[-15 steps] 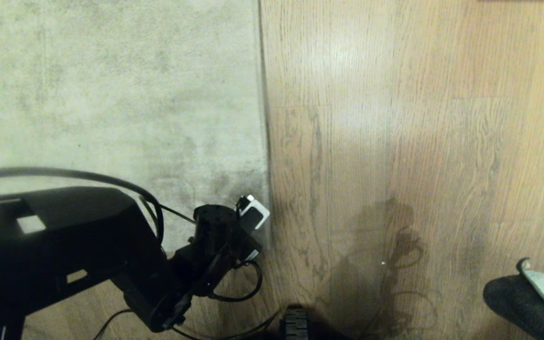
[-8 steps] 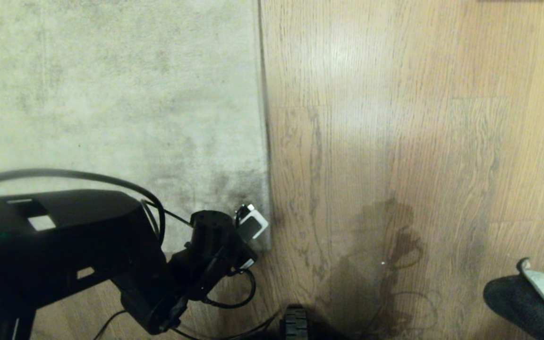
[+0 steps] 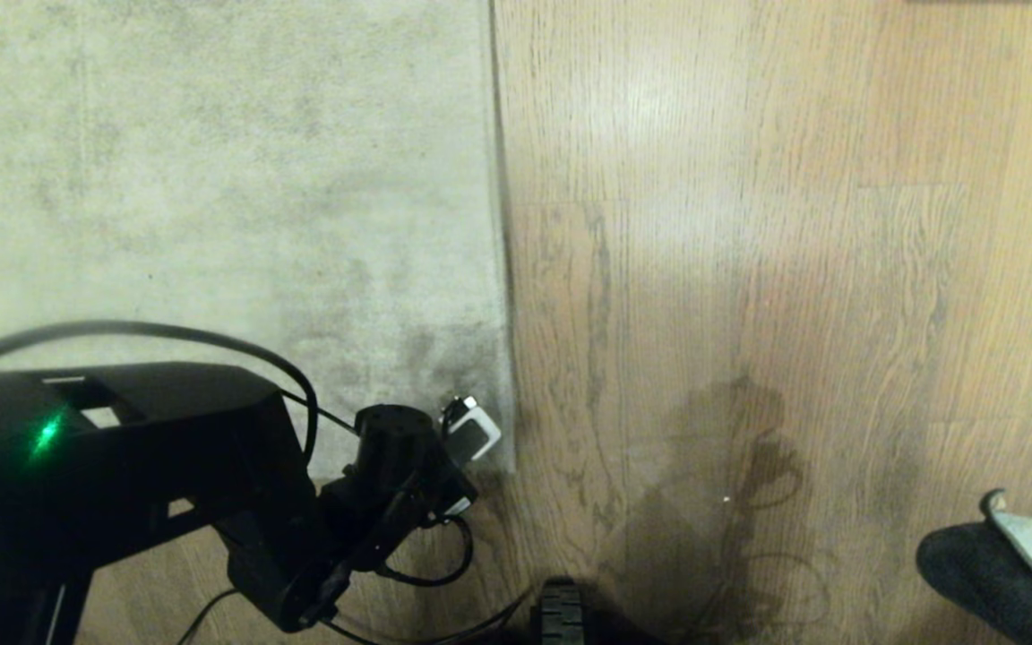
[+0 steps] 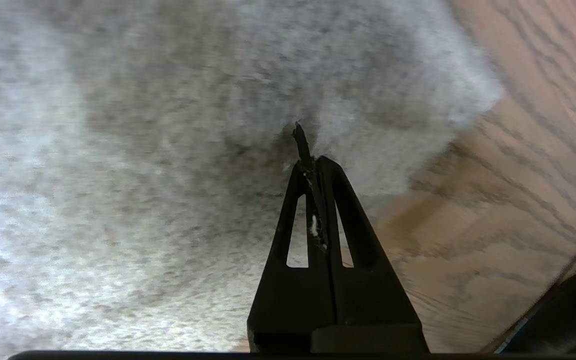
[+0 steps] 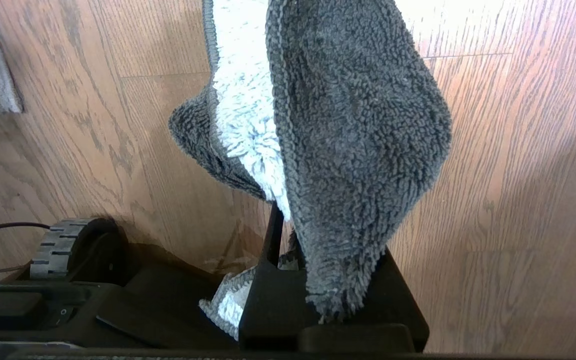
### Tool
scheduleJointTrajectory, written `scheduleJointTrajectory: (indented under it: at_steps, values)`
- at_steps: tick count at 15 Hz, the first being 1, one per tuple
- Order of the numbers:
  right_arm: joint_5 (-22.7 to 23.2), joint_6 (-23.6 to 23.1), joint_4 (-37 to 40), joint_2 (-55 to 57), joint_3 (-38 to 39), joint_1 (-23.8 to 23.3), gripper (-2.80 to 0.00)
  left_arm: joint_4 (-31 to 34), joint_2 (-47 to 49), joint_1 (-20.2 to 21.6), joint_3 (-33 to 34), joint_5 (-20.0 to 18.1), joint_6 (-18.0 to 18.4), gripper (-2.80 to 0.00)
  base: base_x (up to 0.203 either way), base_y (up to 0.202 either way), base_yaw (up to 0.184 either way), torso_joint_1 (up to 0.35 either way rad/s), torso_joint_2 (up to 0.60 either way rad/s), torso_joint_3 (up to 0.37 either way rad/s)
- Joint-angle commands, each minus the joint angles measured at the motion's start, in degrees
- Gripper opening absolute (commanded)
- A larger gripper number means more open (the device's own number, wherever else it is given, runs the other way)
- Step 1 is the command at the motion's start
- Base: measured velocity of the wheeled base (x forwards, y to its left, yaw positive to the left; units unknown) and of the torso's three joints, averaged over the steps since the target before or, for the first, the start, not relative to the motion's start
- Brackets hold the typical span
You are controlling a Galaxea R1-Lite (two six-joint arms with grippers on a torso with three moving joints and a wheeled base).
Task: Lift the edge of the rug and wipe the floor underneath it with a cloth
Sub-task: Lay down the carpet
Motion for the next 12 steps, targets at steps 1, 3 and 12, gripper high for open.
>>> scheduleJointTrajectory:
  at_steps: [1, 3, 12]
  values:
    - [0.0, 0.0, 0.0, 0.1, 0.0, 0.0, -2.8, -0.8, -0.7, 0.5, -0.1, 0.2, 0.3, -2.8, 0.0, 0.0, 0.0, 0.0, 0.0, 0.0]
    - [0.0, 0.0, 0.0, 0.1, 0.0, 0.0, -2.8, -0.7, -1.4, 0.9, -0.1, 0.2, 0.3, -2.8, 0.0, 0.0, 0.0, 0.0, 0.0, 0.0]
    - [0.0, 0.0, 0.0, 0.1, 0.0, 0.0, -2.8, -0.9, -4.3, 1.6, -0.1, 0.2, -1.2, -2.8, 0.0, 0.0, 0.0, 0.0, 0.0, 0.0]
